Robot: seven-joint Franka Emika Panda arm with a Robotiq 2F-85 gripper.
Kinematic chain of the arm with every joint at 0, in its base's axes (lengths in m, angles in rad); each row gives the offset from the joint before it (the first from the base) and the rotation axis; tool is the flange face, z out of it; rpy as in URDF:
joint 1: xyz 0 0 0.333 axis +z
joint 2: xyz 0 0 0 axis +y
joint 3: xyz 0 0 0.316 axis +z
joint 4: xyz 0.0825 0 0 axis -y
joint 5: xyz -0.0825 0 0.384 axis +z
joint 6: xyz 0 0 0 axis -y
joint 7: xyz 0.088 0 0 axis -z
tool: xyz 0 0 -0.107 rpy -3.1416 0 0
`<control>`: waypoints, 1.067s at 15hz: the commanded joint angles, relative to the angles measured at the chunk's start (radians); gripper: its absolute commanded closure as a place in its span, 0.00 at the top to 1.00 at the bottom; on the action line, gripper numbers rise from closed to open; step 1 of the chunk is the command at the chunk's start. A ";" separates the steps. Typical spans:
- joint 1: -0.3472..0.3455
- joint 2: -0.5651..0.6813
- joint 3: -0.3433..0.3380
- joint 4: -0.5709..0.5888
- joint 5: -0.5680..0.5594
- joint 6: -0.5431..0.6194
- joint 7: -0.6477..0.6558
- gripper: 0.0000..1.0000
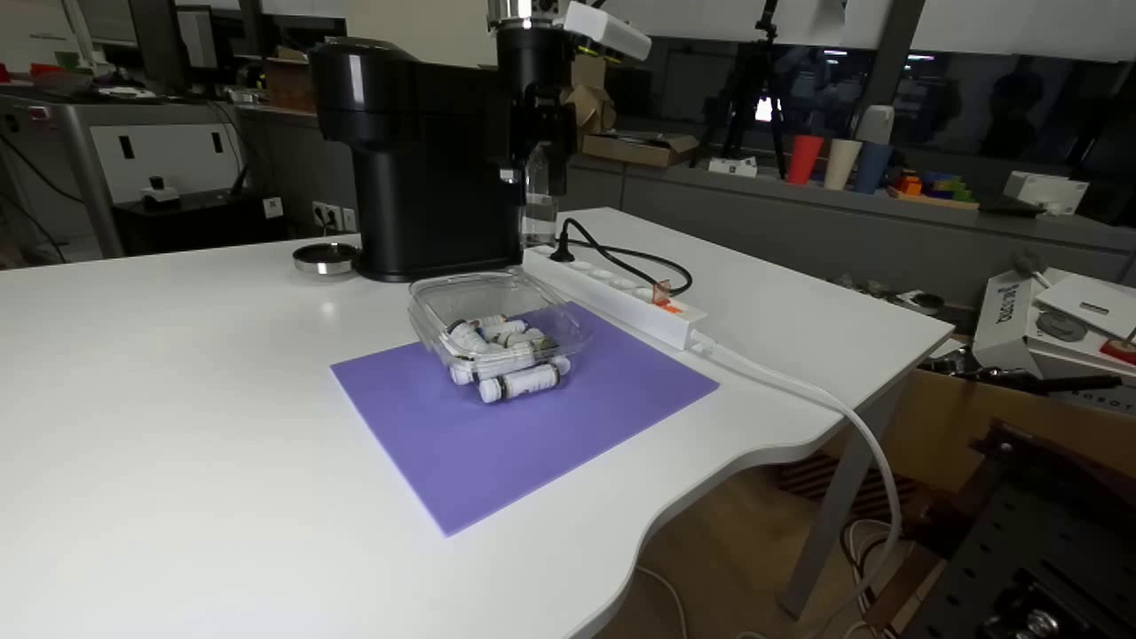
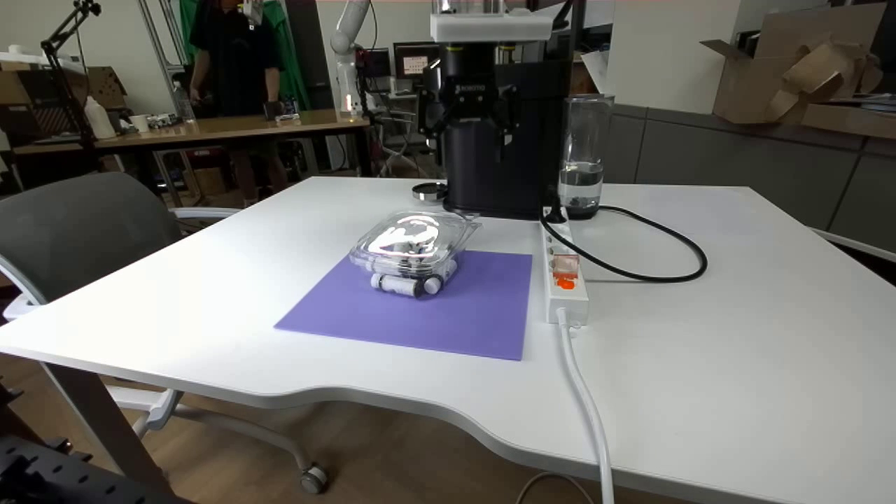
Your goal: Open the bowl
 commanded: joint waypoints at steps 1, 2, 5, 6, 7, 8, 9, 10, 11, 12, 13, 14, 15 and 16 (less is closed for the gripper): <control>-0.031 0.057 0.028 0.022 -0.006 -0.008 -0.013 1.00; -0.033 0.071 0.031 0.025 -0.008 -0.010 -0.014 1.00; -0.043 0.102 0.039 0.033 -0.009 -0.005 -0.020 1.00; -0.045 0.108 0.040 0.035 -0.012 -0.002 -0.021 1.00; -0.046 0.114 0.042 0.040 -0.012 0.000 -0.022 1.00; -0.047 0.121 0.042 0.044 -0.014 0.001 -0.019 1.00; -0.048 0.127 0.044 0.050 -0.011 -0.001 -0.018 1.00; -0.050 0.136 0.047 0.060 -0.005 -0.007 -0.015 1.00; -0.053 0.145 0.050 0.070 0.003 -0.014 -0.011 1.00; -0.058 0.157 0.055 0.085 0.015 -0.025 -0.011 1.00; -0.060 0.168 0.058 0.096 0.021 -0.029 -0.007 1.00; -0.061 0.179 0.058 0.108 0.020 -0.026 -0.003 1.00; -0.062 0.189 0.059 0.119 0.022 -0.025 0.000 1.00; -0.063 0.199 0.060 0.129 0.024 -0.027 0.001 1.00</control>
